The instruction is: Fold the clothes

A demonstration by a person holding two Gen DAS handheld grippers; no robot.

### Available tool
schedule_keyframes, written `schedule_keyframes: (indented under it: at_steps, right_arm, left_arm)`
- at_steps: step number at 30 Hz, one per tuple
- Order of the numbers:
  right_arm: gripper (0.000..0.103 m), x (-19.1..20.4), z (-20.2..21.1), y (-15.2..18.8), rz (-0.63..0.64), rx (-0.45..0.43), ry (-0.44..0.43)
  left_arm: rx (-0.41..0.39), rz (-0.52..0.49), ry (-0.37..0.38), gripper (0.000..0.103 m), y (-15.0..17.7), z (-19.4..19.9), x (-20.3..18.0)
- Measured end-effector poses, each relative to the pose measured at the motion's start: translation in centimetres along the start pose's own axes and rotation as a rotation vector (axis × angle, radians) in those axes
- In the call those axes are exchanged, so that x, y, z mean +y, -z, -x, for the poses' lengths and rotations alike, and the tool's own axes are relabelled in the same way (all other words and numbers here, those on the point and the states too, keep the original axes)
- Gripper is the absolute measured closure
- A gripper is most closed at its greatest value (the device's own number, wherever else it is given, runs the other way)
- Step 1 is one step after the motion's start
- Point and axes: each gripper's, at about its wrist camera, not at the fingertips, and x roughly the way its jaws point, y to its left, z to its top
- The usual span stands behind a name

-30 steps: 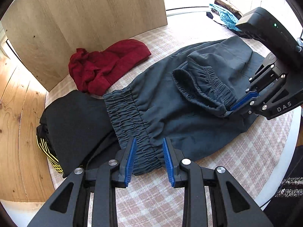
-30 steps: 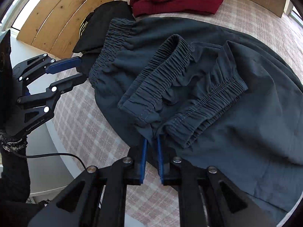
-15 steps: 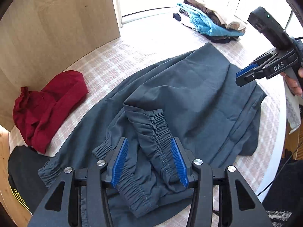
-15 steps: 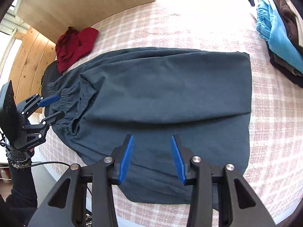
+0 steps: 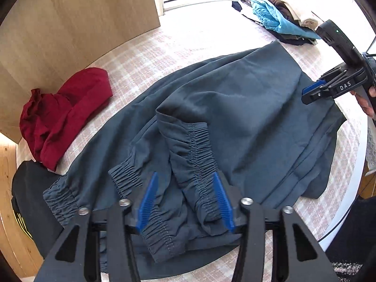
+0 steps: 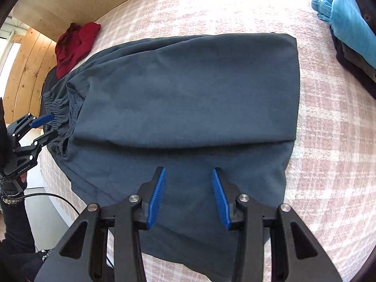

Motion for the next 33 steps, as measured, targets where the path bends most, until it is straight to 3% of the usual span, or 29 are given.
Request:
schedule_keyframes:
  at_steps: [4, 5, 6, 10, 12, 14, 17, 19, 20, 23, 26, 29, 31, 32, 33]
  right_arm:
    - [0.063, 0.0, 0.1, 0.3, 0.018, -0.001, -0.001]
    - [0.063, -0.1, 0.2, 0.3, 0.019, -0.004, -0.005]
    - [0.063, -0.2, 0.2, 0.4, 0.019, -0.006, -0.011]
    - [0.063, -0.7, 0.4, 0.7, 0.012, -0.014, -0.035]
    - [0.063, -1.0, 0.5, 0.7, 0.006, -0.016, -0.048]
    - [0.063, -1.1, 0.5, 0.7, 0.004, -0.017, -0.054]
    - [0.063, -0.9, 0.4, 0.8, 0.014, -0.017, -0.042]
    - [0.063, -0.5, 0.3, 0.7, 0.019, -0.015, -0.028]
    - [0.063, -0.4, 0.3, 0.7, 0.021, -0.013, -0.022]
    - [0.063, -0.1, 0.4, 0.6, 0.024, -0.007, -0.006]
    - [0.063, 0.0, 0.7, 0.6, 0.032, -0.007, 0.011]
    - [0.063, -0.4, 1.0, 0.8, 0.032, -0.002, 0.008]
    - [0.063, -0.8, 1.0, 0.9, 0.026, -0.004, 0.006]
    - [0.063, -0.9, 1.0, 0.9, 0.022, -0.008, 0.001]
    - [0.063, -1.2, 1.3, 1.0, 0.013, -0.017, 0.003]
  left_arm:
    - [0.076, -0.069, -0.06, 0.049, -1.3, -2.5, -1.5]
    - [0.109, -0.074, -0.074, 0.059, -1.3, -3.4, -1.4]
    - [0.138, -0.068, -0.072, 0.076, -1.1, -4.1, -1.0]
    - [0.123, 0.026, -0.006, 0.077, -0.1, -3.6, 1.2]
    - [0.099, 0.05, -0.024, 0.079, 0.8, -2.3, 2.2]
    - [0.082, 0.124, -0.114, 0.091, 2.1, -0.8, 4.2]
    - [0.035, 0.28, -0.141, 0.092, 4.5, 2.2, 7.4]
    - [0.017, 0.27, -0.138, 0.09, 4.7, 3.0, 6.9]
    - [0.009, 0.256, -0.137, 0.086, 4.7, 3.4, 6.4]
    - [-0.009, 0.199, -0.122, 0.057, 3.5, 3.3, 5.0]
    - [-0.002, 0.236, -0.139, 0.055, 2.6, 2.2, 5.7]
    - [0.064, 0.306, -0.109, 0.045, 2.3, -0.3, 7.4]
    - [0.09, 0.326, -0.067, 0.047, 2.3, -2.1, 7.8]
    - [0.088, 0.327, -0.055, 0.063, 2.3, -2.4, 7.7]
    - [0.082, 0.329, -0.05, 0.067, 2.3, -2.5, 7.6]
